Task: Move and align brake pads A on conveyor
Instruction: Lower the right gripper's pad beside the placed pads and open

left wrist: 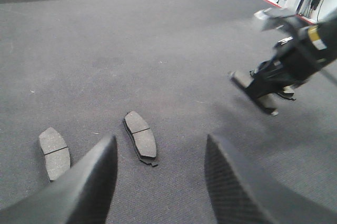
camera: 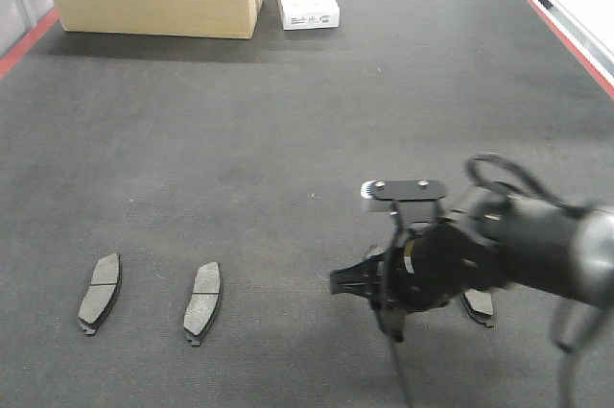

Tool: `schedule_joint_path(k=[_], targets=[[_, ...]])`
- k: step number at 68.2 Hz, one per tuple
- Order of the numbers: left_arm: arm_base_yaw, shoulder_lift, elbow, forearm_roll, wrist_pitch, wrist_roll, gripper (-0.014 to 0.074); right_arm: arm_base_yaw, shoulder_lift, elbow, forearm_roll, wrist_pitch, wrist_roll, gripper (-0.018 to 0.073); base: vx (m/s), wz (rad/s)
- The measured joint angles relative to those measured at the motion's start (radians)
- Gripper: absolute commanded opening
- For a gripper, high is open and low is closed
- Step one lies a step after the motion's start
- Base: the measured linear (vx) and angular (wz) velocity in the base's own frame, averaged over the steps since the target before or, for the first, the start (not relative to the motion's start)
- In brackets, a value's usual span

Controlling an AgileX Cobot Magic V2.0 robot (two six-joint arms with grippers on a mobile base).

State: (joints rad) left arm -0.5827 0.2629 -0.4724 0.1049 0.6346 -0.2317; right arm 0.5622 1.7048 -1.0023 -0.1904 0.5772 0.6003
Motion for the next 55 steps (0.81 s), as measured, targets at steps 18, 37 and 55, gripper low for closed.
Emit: schedule_joint_path(k=[18, 37, 55], targets=[[0.0, 0.0, 0.0, 0.0, 0.0, 0.0, 0.0377, 0.0, 0.156, -0.135, 0.016, 0.065, 0.0, 0.0331, 0.0, 0.0], [0.0, 0.0, 0.0, 0.0, 0.0, 0.0, 0.0377, 0.0, 0.175, -0.208, 0.014, 0.147, 0.0, 0.0375, 0.0, 0.0], [0.0, 0.0, 0.0, 0.0, 0.0, 0.0, 0.0377, 0.0, 0.034, -0.178, -0.081, 0.223, 0.0, 0.0373, 0.0, 0.0]])
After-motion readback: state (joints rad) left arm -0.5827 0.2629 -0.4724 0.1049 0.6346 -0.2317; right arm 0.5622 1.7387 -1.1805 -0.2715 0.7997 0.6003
